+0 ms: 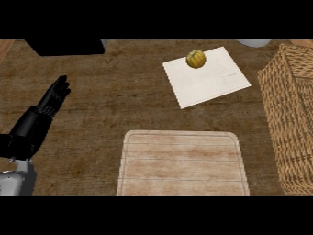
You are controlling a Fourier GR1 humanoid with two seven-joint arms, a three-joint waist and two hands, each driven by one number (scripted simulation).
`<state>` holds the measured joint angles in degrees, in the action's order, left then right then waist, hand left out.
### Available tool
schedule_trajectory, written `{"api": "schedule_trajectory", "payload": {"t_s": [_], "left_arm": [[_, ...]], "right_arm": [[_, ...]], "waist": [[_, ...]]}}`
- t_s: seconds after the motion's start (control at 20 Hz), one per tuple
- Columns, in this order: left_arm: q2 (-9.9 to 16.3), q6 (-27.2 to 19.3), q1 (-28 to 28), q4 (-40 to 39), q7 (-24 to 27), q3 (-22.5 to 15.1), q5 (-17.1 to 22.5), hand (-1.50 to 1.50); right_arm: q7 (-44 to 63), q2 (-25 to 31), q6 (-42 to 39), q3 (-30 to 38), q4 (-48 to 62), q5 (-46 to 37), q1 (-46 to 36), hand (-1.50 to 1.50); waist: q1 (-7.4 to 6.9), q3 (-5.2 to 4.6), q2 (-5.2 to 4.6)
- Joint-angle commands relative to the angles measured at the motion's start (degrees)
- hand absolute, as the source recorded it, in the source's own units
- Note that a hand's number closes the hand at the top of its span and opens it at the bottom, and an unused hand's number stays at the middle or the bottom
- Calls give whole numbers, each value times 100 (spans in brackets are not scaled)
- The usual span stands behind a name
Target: Pick the sweet potato from the cutting board and place it in the basket
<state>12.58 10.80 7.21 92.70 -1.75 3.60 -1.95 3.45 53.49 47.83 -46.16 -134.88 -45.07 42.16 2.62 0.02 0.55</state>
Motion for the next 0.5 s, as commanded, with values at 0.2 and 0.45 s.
{"api": "schedule_trajectory", "payload": {"t_s": [0.2,0.45], "left_arm": [[84,75,203,-174,76,102,48,0],[-23,63,216,-36,-76,-53,18,0]], "right_arm": [[486,1071,695,819,-1580,665,812,150],[914,1051,880,1249,-1640,912,639,150]], "waist": [[-17,-17,-48],[-102,-22,-60]]}}
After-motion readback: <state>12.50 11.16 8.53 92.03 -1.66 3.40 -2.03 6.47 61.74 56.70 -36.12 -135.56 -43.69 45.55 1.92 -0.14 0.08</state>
